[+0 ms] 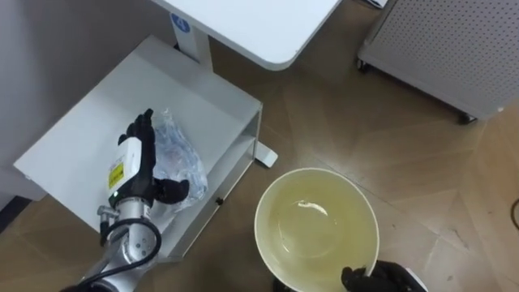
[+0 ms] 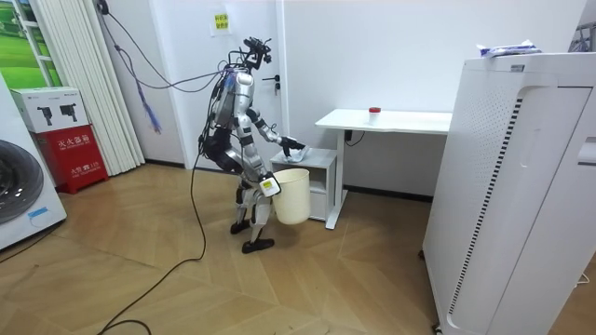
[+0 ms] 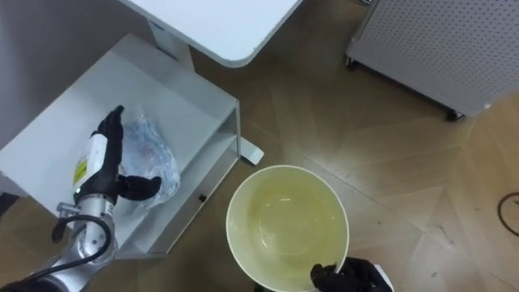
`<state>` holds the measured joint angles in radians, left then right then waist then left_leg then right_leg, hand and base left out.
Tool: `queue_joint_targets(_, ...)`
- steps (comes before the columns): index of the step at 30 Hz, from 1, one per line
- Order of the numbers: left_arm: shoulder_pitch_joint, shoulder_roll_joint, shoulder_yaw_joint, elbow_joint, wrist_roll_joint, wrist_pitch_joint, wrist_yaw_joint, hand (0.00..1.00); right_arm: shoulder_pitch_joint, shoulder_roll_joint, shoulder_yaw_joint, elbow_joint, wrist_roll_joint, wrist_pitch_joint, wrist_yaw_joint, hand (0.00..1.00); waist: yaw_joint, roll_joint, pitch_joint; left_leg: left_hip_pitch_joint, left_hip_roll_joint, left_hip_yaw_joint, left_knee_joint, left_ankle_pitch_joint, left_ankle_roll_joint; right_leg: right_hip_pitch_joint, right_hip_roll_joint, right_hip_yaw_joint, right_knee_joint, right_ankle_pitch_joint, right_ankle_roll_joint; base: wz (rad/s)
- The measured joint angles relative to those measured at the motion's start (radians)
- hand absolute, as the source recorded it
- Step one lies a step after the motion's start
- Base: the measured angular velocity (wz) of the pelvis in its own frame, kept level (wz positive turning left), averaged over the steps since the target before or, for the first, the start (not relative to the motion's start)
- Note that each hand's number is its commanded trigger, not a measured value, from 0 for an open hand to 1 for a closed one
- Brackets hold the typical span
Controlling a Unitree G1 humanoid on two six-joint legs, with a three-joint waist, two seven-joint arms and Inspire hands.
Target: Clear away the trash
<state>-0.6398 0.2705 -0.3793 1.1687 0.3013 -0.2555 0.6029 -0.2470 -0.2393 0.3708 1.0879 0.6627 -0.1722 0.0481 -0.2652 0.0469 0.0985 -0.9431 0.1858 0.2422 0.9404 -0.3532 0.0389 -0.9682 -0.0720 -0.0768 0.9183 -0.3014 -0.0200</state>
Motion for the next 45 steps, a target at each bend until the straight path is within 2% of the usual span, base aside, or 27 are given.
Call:
queue_joint_targets(14,-0.015,0.01,0.0,0.0,0.096,0.029,-0.029,0.0,0.013,-0.002,0.0,-0.007,0.05,0.001,0.019,1.0,-0.002,0.001,-0.0009,-0.014,0.0,-0.002,0.002,0.0,0.0,-0.01,-0.002,-0.005,0.001,-0.002,-0.001,0.0)
queue_joint_targets(15,-0.02,0.012,-0.005,0.009,0.096,0.029,-0.031,0.07,0.014,-0.002,0.0,-0.017,0.056,0.007,0.019,1.0,-0.002,0.001,-0.001,-0.014,0.0,-0.002,0.002,0.0,0.0,-0.011,-0.002,-0.005,0.0,-0.002,-0.001,0.0)
queue_joint_targets(16,-0.023,0.014,-0.01,0.012,0.096,0.029,-0.034,0.24,0.014,-0.003,0.0,-0.022,0.057,0.011,0.019,1.0,-0.002,0.001,-0.001,-0.014,0.0,-0.002,0.002,0.0,0.0,-0.011,-0.002,-0.004,0.0,-0.002,-0.001,0.0)
queue_joint_targets(17,-0.027,0.018,-0.021,0.014,0.096,0.029,-0.044,0.69,0.014,-0.003,0.0,-0.026,0.057,0.013,0.019,1.0,-0.002,0.0,-0.0011,-0.014,0.0,-0.002,0.002,0.0,0.0,-0.011,-0.001,-0.004,0.0,-0.001,-0.001,0.0)
queue_joint_targets(18,-0.029,0.02,-0.027,0.021,0.096,0.029,-0.048,0.81,0.016,-0.005,0.0,-0.034,0.057,0.019,0.018,1.0,-0.002,0.0,-0.0015,-0.014,0.0,-0.002,0.002,0.0,0.0,-0.011,-0.001,-0.004,0.0,-0.001,-0.001,0.0)
queue_joint_targets(19,-0.03,0.02,-0.028,0.022,0.096,0.029,-0.05,1.0,0.018,-0.007,0.0,-0.039,0.057,0.021,0.018,1.0,-0.002,0.001,-0.0017,-0.014,0.0,-0.001,0.002,0.0,0.0,-0.011,-0.001,-0.004,0.0,-0.001,-0.001,0.0)
queue_joint_targets(26,-0.04,0.031,-0.028,0.022,0.095,0.03,-0.063,1.0,0.029,-0.009,0.001,-0.046,0.057,0.021,0.013,1.0,0.0,0.002,-0.0041,-0.011,-0.001,0.0,-0.003,0.0,0.0,-0.011,-0.001,-0.001,-0.002,-0.001,-0.001,0.0)
queue_joint_targets(30,-0.051,0.041,-0.028,0.033,0.096,0.059,-0.066,1.0,0.029,-0.008,0.003,-0.047,0.057,0.021,-0.002,1.0,0.001,0.002,-0.0042,0.003,-0.003,0.008,-0.01,0.0,0.0,-0.007,-0.001,0.009,-0.002,-0.001,-0.001,-0.03)
queue_joint_targets(37,-0.043,0.041,-0.029,0.038,0.096,0.075,-0.077,1.0,0.03,-0.008,0.011,-0.047,0.055,0.021,-0.014,1.0,0.003,0.002,-0.0042,0.019,-0.004,0.008,-0.012,0.0,-0.001,0.005,-0.001,0.012,-0.002,-0.001,-0.001,0.0)
queue_joint_targets(40,-0.036,0.04,-0.028,0.038,0.095,0.075,-0.106,1.0,0.03,-0.005,0.01,-0.046,0.051,0.02,-0.023,1.0,0.009,0.002,-0.0041,0.035,-0.006,0.008,-0.016,0.0,-0.002,0.019,0.0,0.017,-0.005,-0.001,0.0,-0.04)
queue_joint_targets(43,-0.013,0.031,-0.028,0.038,0.094,0.076,-0.124,1.0,0.032,0.005,0.009,-0.04,0.037,0.021,-0.042,1.0,0.008,0.002,-0.0041,0.061,-0.008,0.007,-0.032,0.001,-0.004,0.049,-0.003,0.008,-0.022,0.0,-0.001,0.02)
queue_joint_targets(45,-0.005,0.023,-0.044,0.039,0.081,0.075,-0.127,1.0,0.032,0.008,0.012,-0.041,0.037,0.021,-0.05,1.0,0.008,0.003,-0.0044,0.075,-0.018,0.001,-0.051,0.007,-0.006,0.065,-0.01,0.002,-0.037,0.002,-0.001,0.11)
